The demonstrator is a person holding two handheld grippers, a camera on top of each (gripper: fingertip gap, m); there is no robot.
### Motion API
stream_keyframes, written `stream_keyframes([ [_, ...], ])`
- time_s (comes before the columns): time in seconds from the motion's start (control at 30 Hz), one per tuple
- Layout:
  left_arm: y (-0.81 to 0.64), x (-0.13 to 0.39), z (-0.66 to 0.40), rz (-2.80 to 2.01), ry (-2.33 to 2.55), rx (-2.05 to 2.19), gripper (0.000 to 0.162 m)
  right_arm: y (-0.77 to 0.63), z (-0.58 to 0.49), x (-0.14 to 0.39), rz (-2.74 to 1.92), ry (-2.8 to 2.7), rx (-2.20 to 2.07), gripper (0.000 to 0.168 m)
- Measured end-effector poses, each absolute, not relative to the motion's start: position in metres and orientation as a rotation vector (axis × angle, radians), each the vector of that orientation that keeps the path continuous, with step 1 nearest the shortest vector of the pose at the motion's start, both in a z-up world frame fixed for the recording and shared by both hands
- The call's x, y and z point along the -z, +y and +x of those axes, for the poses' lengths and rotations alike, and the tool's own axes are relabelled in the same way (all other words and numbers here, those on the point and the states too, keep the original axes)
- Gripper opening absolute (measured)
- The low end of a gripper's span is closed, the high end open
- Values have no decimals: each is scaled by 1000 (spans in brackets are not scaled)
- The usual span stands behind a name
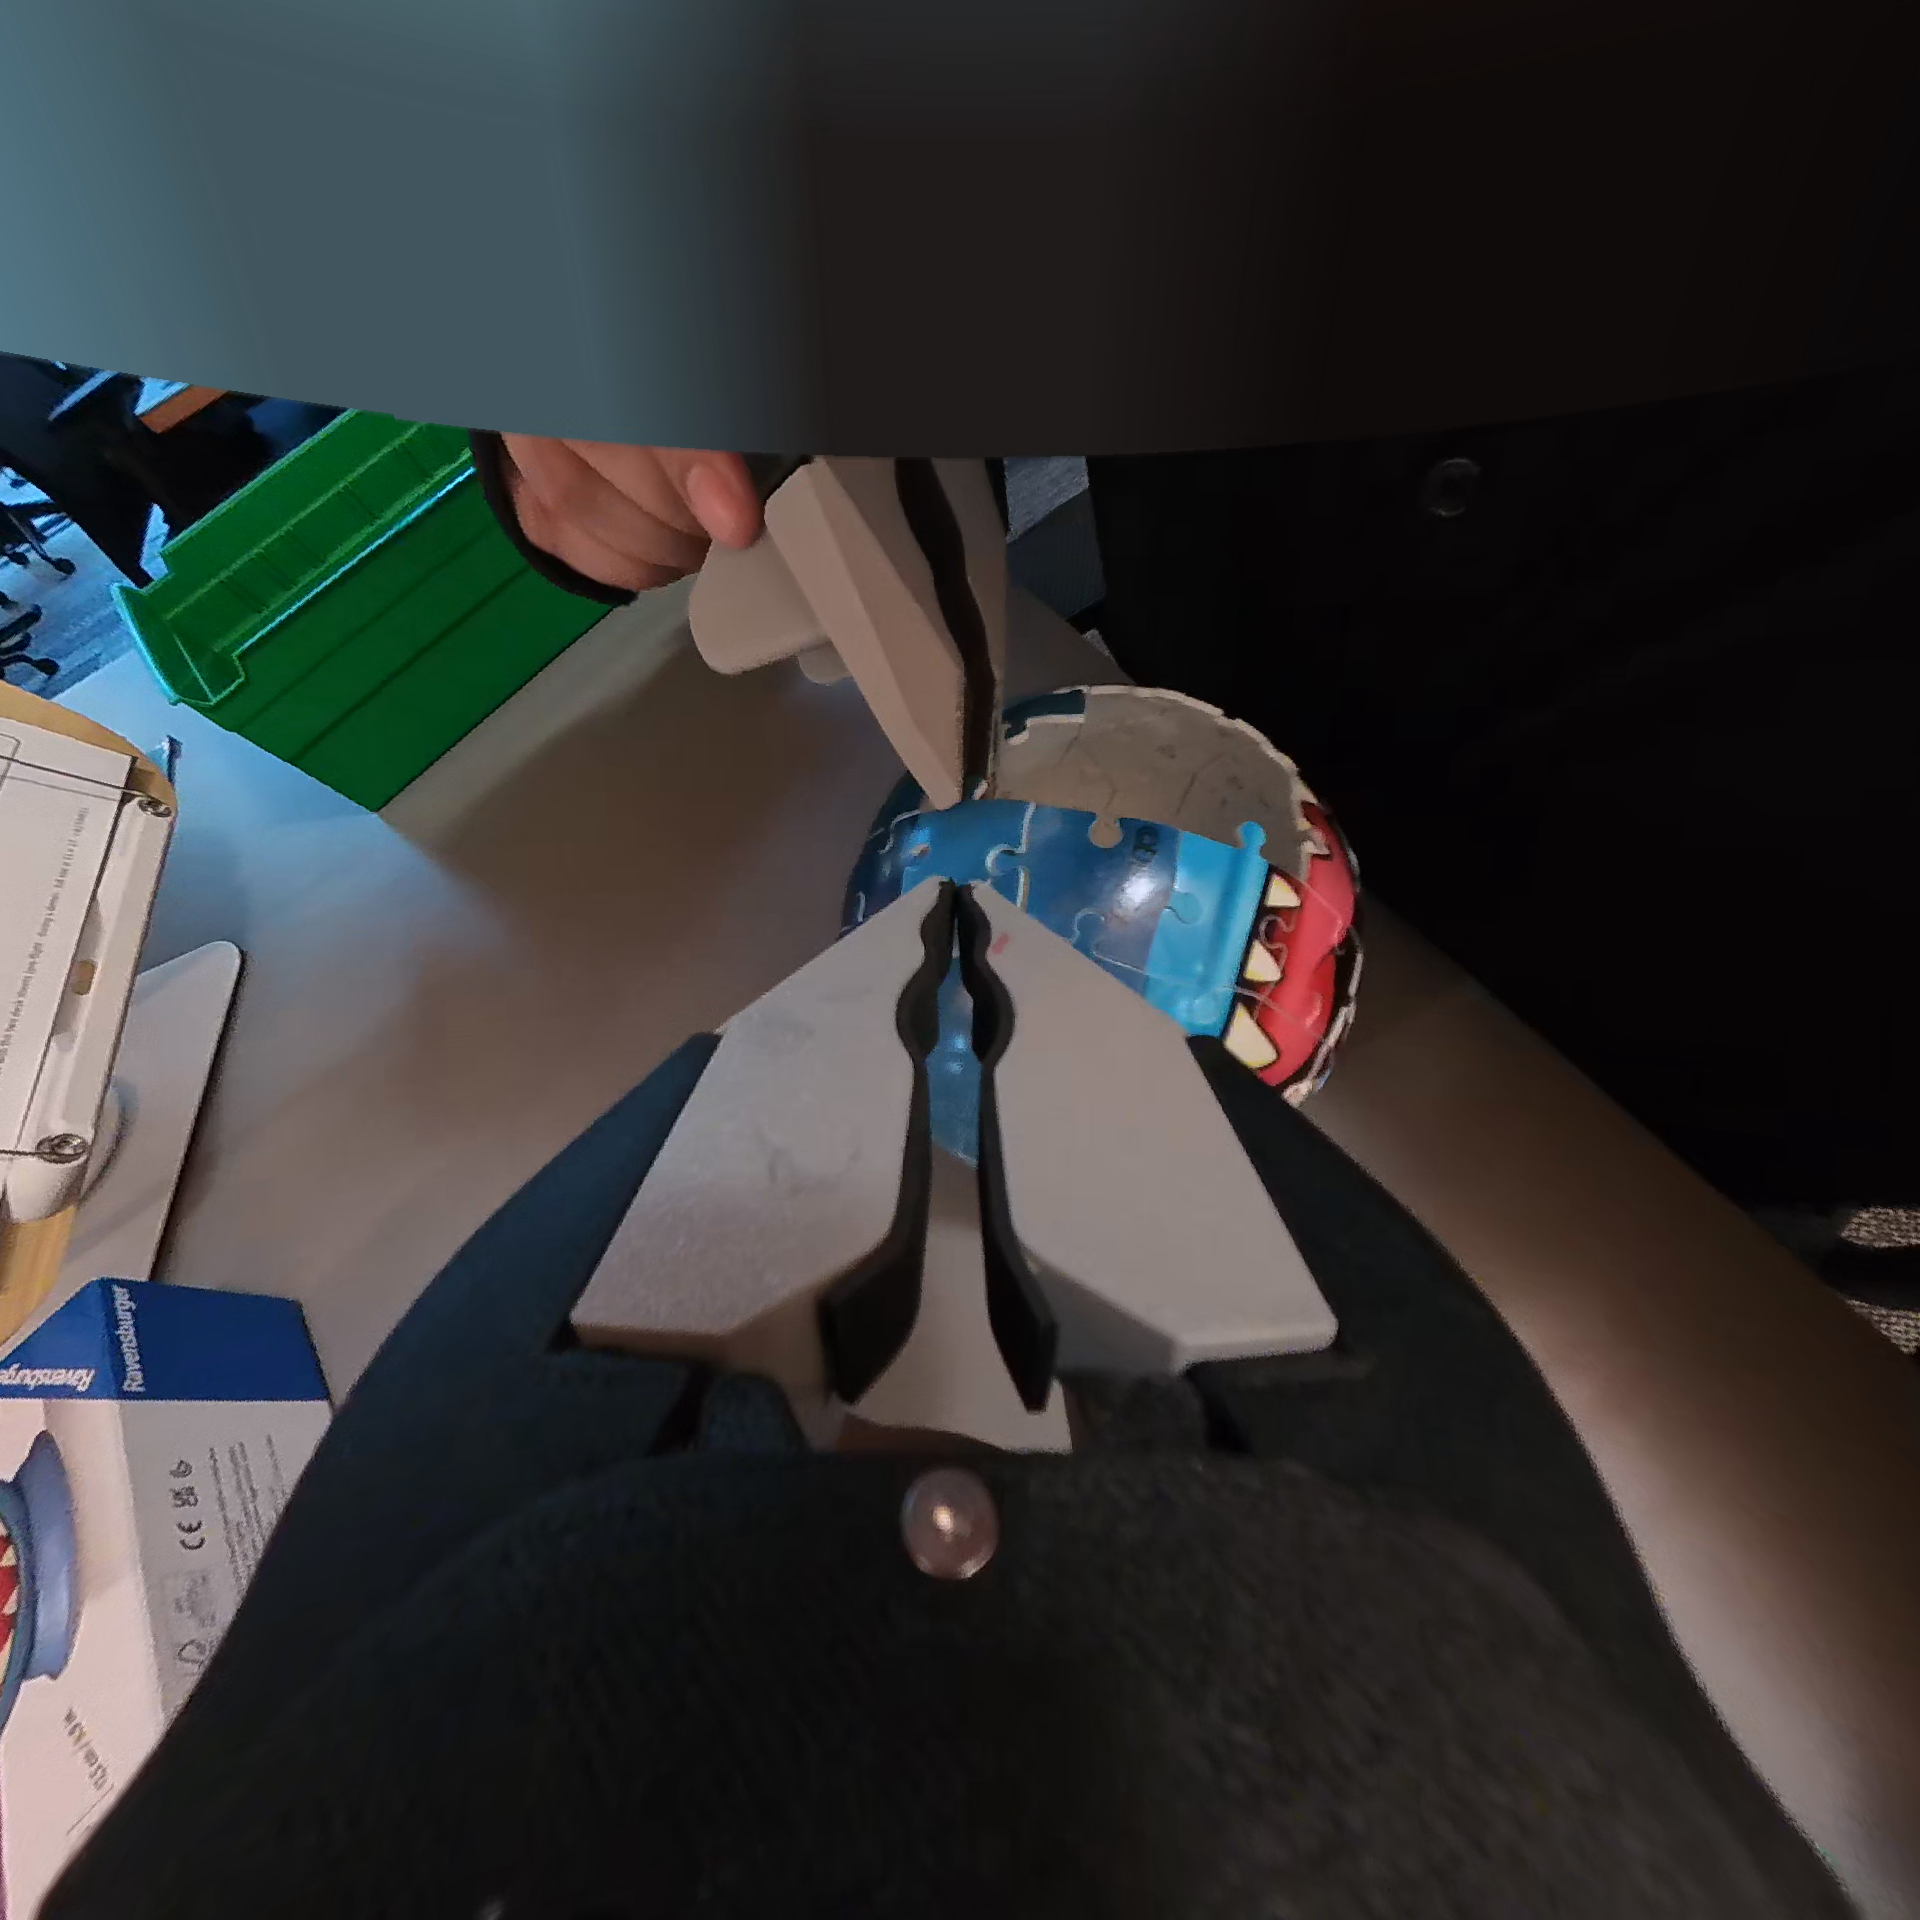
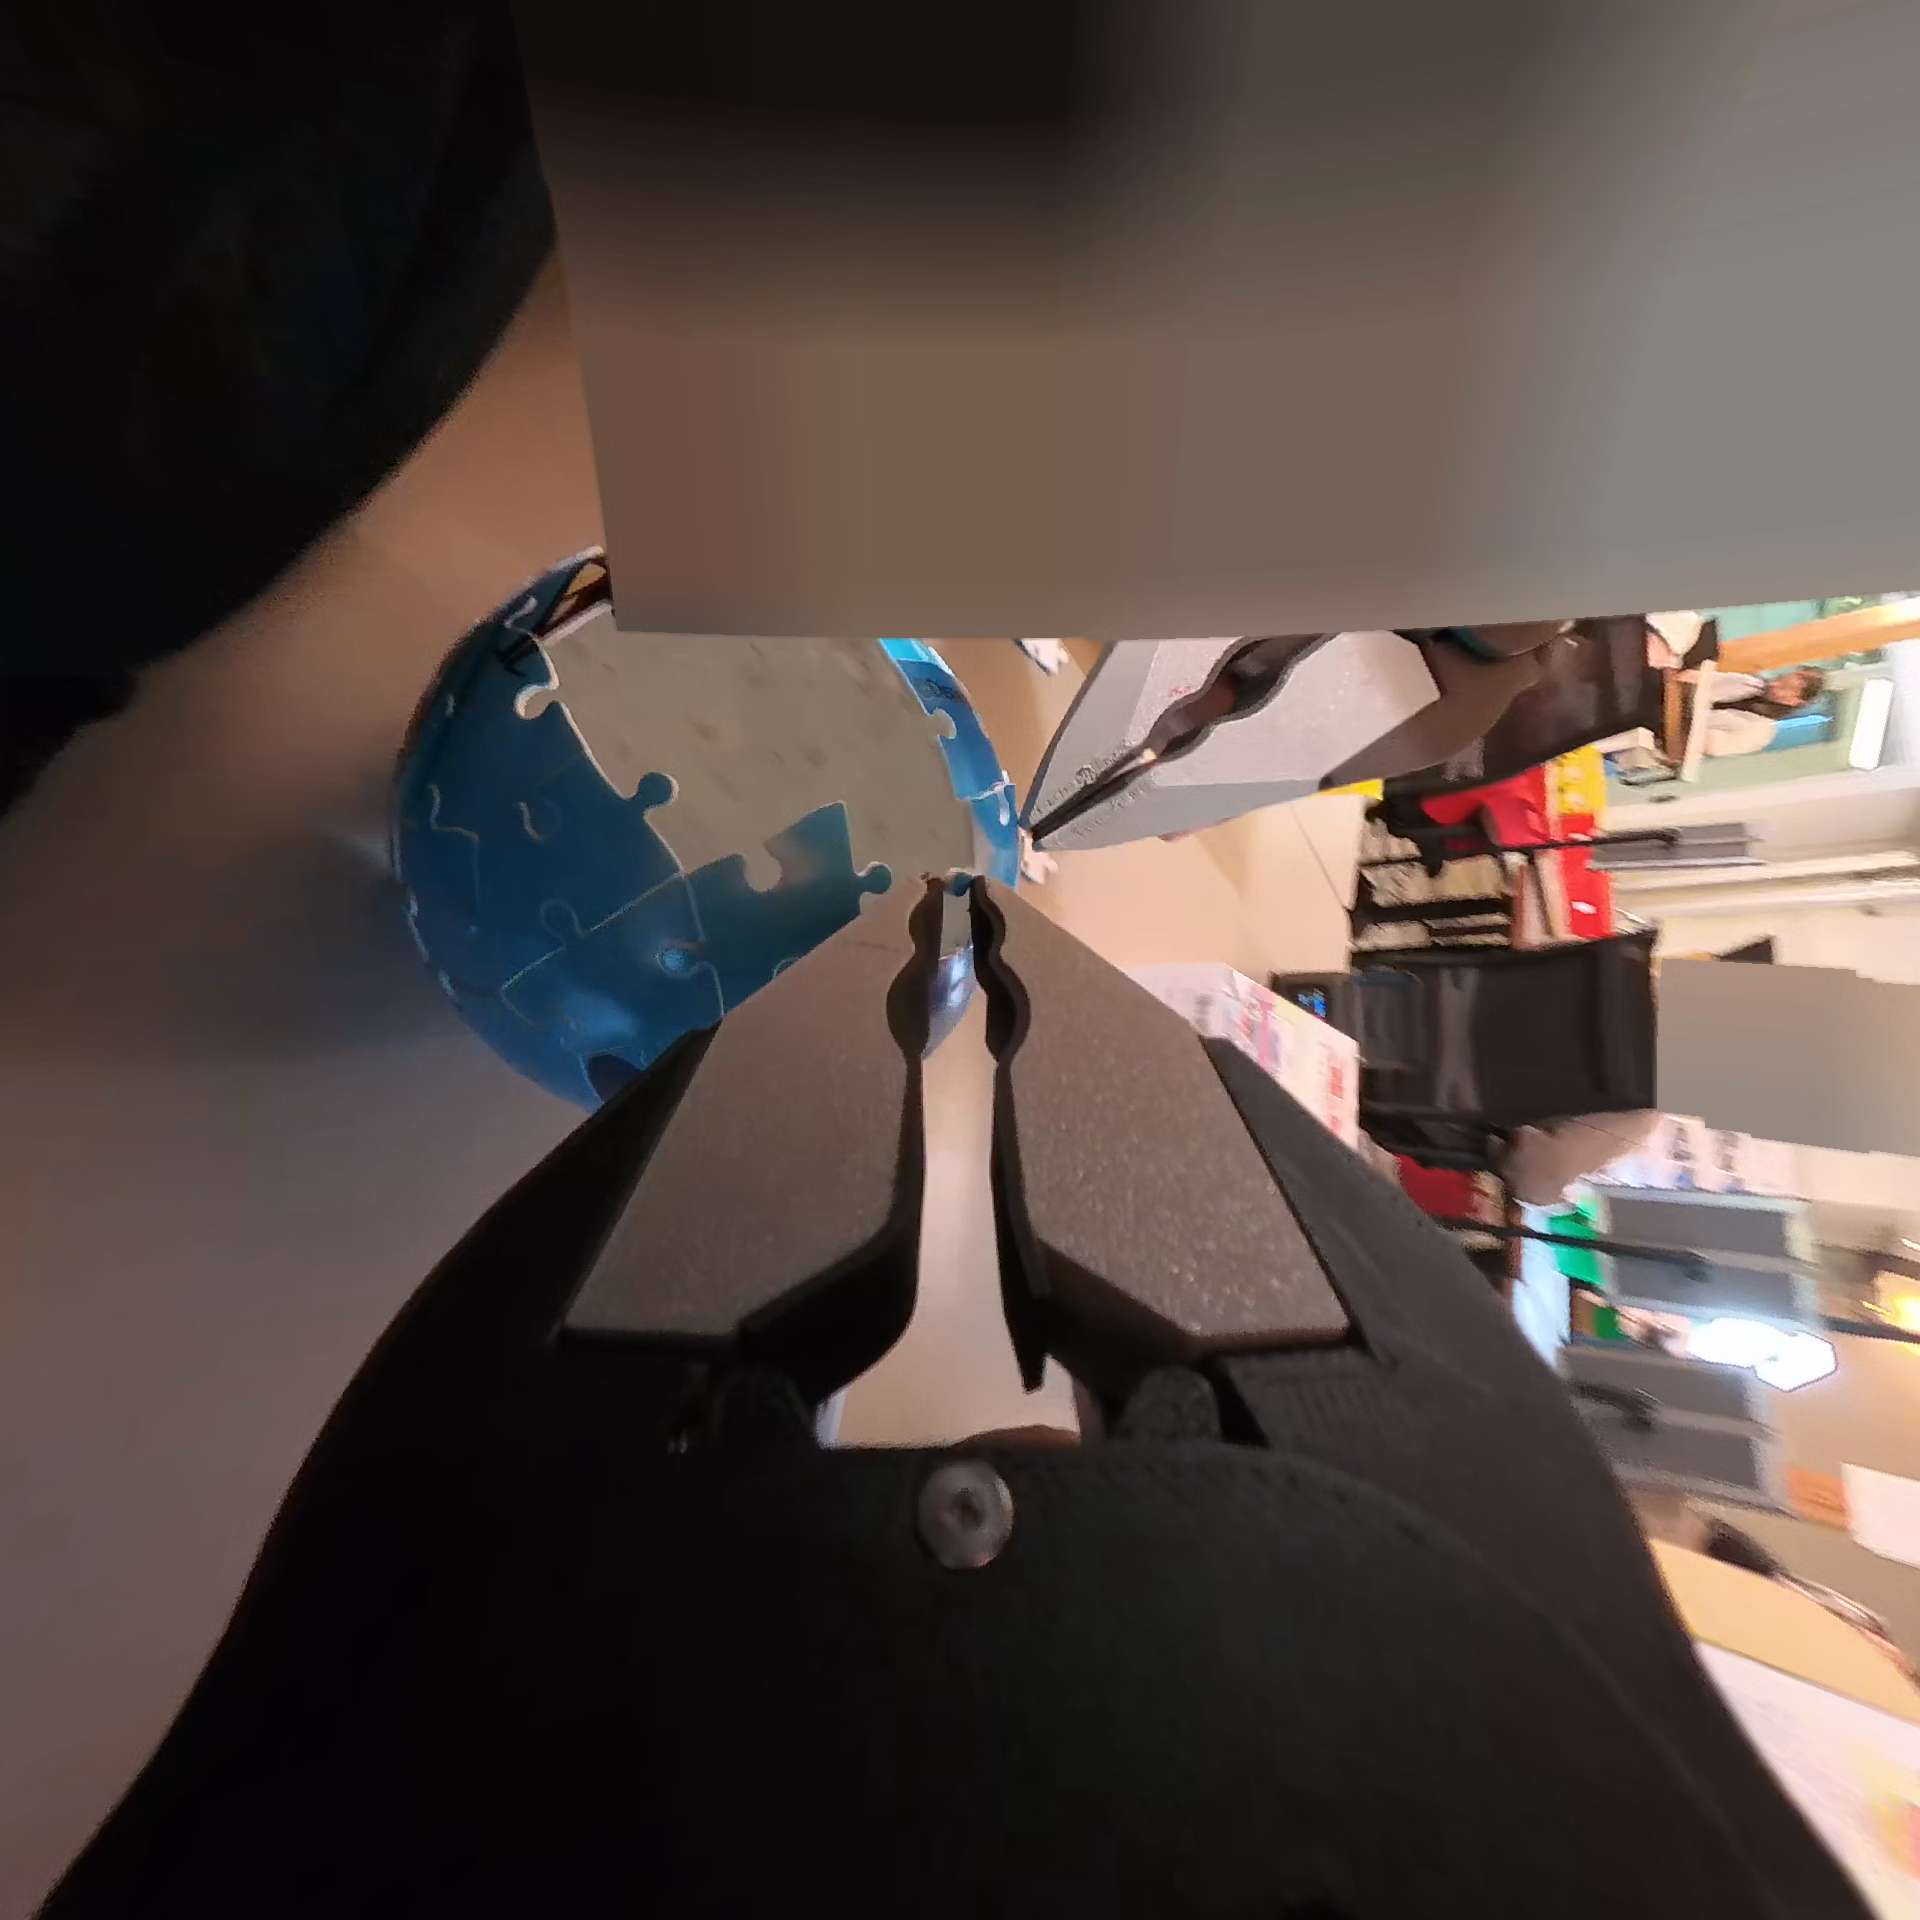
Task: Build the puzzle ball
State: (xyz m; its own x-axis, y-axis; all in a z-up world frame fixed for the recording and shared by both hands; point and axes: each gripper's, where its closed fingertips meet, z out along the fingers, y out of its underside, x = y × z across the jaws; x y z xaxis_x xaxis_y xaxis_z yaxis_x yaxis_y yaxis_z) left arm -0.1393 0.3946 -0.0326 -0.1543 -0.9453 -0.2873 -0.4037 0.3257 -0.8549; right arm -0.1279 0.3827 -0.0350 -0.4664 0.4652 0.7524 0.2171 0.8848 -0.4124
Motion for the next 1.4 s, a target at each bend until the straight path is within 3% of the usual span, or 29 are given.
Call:
stream_keyframes([
  [0.33,396,33,-138,-1212,1727,800,0,383,-125,35,-498,-2083,-413,2],
  [0.77,396,33,-138,-1200,1728,785,0,398,-141,1,-820,-1916,-1089,0],
  [1.0,398,34,-140,-1203,1720,799,0,391,-148,31,-788,-2012,-998,0],
  [1.4,396,34,-141,-1187,1717,816,0,394,-145,22,-708,-1983,-1052,0],
])
